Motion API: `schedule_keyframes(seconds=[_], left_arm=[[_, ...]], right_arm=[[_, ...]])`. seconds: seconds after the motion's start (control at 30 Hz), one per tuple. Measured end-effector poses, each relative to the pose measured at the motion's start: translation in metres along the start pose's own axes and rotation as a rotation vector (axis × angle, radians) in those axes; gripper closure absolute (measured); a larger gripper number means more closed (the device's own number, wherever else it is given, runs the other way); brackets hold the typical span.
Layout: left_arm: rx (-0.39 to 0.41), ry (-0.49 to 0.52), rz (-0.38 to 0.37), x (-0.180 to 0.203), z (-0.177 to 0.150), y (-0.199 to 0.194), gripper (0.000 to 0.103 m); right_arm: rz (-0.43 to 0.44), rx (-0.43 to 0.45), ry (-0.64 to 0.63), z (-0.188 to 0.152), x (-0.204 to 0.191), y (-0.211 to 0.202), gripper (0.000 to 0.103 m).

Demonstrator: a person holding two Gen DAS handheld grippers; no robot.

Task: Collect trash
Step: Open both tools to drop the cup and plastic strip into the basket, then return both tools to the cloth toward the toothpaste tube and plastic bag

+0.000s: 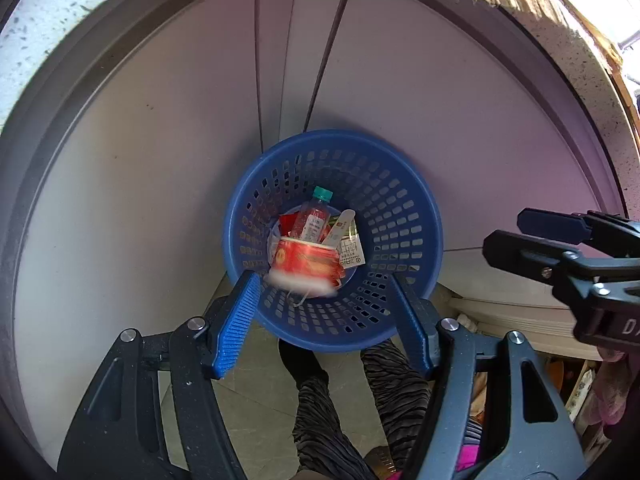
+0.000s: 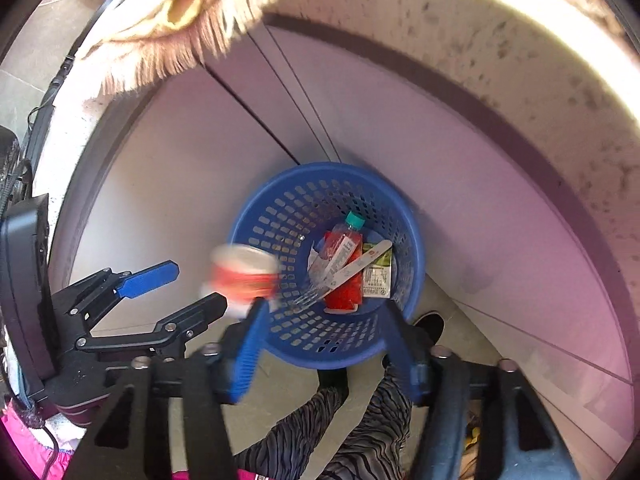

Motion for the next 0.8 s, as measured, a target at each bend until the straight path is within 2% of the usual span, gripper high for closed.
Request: schedule_keyframes(seconds=[0.4, 0.6, 0.8], left_arm=[[0.075, -0.045, -0.013, -0.016, 0.001, -0.04, 0.036], [0.143, -0.075, -0.027, -0.02, 0.012, -0.078, 0.036], [0.219, -0.094, -0.028, -0.019, 0.036, -0.115, 0.036]], right_arm=[[0.009, 0.063, -0.047, 0.0, -0.013, -0.035, 0.025], [0.029, 0.114, -0.088, 0.007, -0.022, -0.069, 0.018], [0.062, 0.164, -0.129, 0.019, -0.028, -0.104, 0.018]])
Point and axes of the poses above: each gripper's, at about its wrist camera, not at the fingertips, and y roughly the way its jaws point, x to its right, z to its top, the point moved 3 cm from there along y, roughly the way its jaws point, and after that the axes turned 15 degrees about z, right-handed, at the moved point
